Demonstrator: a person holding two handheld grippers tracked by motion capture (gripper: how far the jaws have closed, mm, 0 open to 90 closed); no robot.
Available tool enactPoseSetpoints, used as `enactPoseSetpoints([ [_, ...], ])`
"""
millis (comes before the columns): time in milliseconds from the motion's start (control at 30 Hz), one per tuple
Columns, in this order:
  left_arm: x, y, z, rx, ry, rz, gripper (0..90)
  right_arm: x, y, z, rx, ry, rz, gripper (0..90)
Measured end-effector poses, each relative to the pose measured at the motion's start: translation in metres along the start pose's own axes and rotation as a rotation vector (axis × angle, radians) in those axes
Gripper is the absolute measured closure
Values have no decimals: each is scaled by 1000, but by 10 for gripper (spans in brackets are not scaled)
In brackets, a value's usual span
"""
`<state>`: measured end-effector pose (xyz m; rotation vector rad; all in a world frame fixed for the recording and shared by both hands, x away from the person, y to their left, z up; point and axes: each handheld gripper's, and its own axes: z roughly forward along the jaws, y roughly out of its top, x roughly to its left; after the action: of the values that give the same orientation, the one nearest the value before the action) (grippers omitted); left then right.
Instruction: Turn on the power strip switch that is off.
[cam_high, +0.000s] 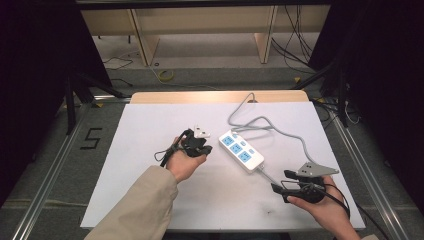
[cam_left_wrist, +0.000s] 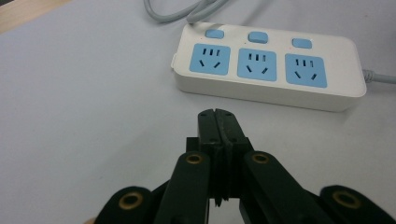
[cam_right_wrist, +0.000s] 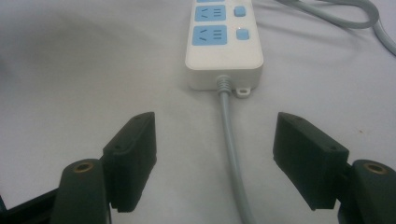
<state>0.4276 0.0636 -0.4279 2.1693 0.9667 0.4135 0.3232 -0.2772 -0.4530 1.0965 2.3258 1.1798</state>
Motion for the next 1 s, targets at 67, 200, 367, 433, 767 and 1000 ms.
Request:
enactPoseSetpoints([
  [67, -2, 1, 2, -2, -1, 2, 898, 0, 0, 0, 0, 1, 0, 307],
  [200, -4, 5, 5, 4, -6, 14, 898, 0, 0, 0, 2, 2, -1, 307],
  [367, -7, 8, 9, 2, -8, 15, 898, 0, 0, 0, 2, 2, -2, 307],
  [433, -8, 10, 10, 4, -10, 18, 898, 0, 0, 0, 2, 2, -3, 307],
  [767, -14, 20, 15, 8, -24, 36, 898, 0, 0, 0, 2, 3, -3, 307],
  [1000, -15, 24, 21, 19, -28, 44, 898, 0, 0, 0, 2, 3, -4, 307],
])
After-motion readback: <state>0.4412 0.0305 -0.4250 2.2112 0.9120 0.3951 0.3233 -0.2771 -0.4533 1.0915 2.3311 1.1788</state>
